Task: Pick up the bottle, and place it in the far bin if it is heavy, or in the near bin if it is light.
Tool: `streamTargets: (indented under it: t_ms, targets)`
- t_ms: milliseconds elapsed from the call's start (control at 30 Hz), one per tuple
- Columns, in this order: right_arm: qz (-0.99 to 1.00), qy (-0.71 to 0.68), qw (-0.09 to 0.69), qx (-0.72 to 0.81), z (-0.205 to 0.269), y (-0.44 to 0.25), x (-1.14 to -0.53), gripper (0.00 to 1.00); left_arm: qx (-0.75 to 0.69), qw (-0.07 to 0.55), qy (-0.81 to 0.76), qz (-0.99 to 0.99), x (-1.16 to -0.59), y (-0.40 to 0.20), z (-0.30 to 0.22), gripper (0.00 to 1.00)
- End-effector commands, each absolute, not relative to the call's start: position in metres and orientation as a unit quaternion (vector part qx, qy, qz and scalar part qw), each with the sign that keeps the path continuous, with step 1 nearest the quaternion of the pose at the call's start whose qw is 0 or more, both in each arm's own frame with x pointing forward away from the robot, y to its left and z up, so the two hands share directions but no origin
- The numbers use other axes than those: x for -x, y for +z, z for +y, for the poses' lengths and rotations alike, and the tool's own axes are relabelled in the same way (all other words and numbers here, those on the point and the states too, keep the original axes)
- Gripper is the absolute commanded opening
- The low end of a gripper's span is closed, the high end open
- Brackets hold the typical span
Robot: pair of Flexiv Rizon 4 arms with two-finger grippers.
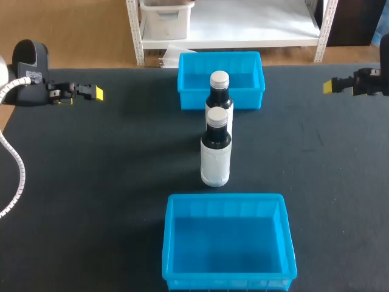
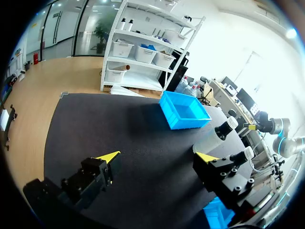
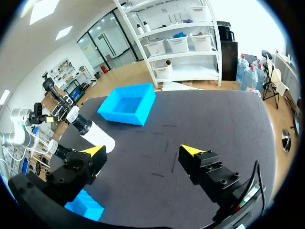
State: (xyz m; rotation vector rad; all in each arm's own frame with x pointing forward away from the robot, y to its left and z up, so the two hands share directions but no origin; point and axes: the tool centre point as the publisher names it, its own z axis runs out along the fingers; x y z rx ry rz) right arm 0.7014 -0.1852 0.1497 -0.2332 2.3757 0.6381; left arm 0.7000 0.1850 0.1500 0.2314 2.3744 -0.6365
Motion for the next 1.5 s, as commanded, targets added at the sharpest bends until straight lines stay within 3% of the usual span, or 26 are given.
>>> streamTargets:
  t_ms: [33, 800, 967, 1133, 1500]
  targets:
    - [0.908, 0.242, 0.330, 0.088, -0.185, 0.150, -0.700, 1.00, -0.088, 0.330, -0.243, 0.908, -0.700, 0.150, 0.185, 1.00]
    - [0.908, 0.242, 0.330, 0.088, -0.185, 0.150, -0.700, 1.00, -0.088, 0.330, -0.243, 0.908, -0.700, 0.150, 0.185, 1.00]
    - [0.863, 0.289, 0.321, 0.263, -0.201, 0.148, -0.709, 1.00, -0.088, 0.330, -0.243, 0.908, -0.700, 0.150, 0.185, 1.00]
    - [0.795, 0.325, 0.245, 0.450, -0.204, 0.151, -0.703, 1.00, -0.088, 0.330, -0.243, 0.908, -0.700, 0.150, 0.185, 1.00]
    - [0.794, 0.315, 0.234, 0.464, -0.207, 0.151, -0.703, 1.00, -0.088, 0.330, -0.243, 0.908, -0.700, 0.150, 0.185, 1.00]
